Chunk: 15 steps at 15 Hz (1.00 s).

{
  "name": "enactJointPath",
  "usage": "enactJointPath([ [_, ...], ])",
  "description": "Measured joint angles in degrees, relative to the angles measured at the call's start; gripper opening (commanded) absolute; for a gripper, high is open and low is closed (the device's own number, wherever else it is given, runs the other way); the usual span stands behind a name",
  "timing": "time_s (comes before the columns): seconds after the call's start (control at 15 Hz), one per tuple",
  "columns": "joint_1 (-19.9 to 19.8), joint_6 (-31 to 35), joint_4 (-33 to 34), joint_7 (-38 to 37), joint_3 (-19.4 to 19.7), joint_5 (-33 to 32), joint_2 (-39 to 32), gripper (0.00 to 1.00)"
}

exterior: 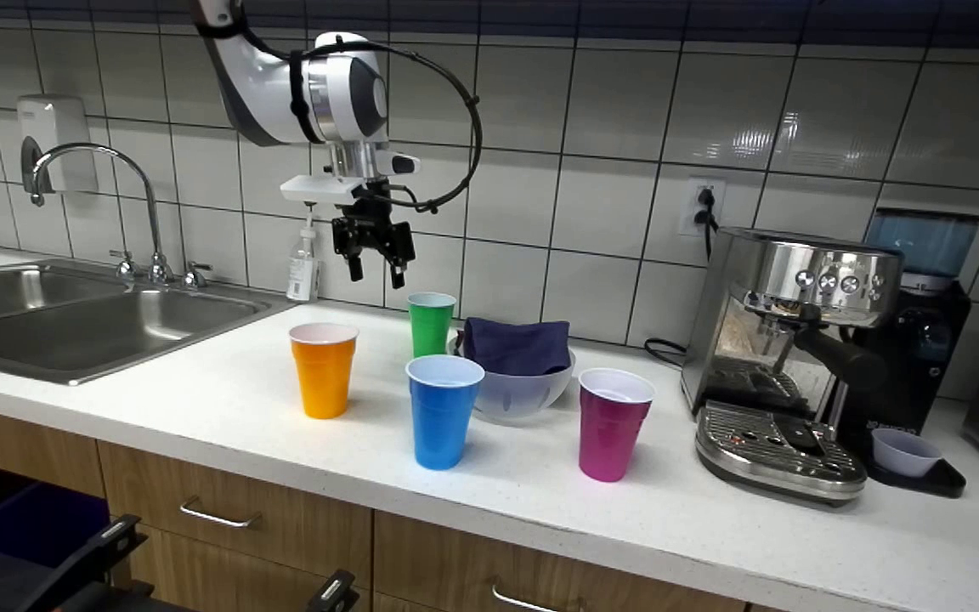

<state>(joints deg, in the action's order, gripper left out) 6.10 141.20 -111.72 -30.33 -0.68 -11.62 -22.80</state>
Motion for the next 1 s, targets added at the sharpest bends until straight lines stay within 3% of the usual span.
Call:
enactJointPath([
  [1.0,0.77,-2.02,19.85,2.97,2.62,4.71,-15.28,1.0],
])
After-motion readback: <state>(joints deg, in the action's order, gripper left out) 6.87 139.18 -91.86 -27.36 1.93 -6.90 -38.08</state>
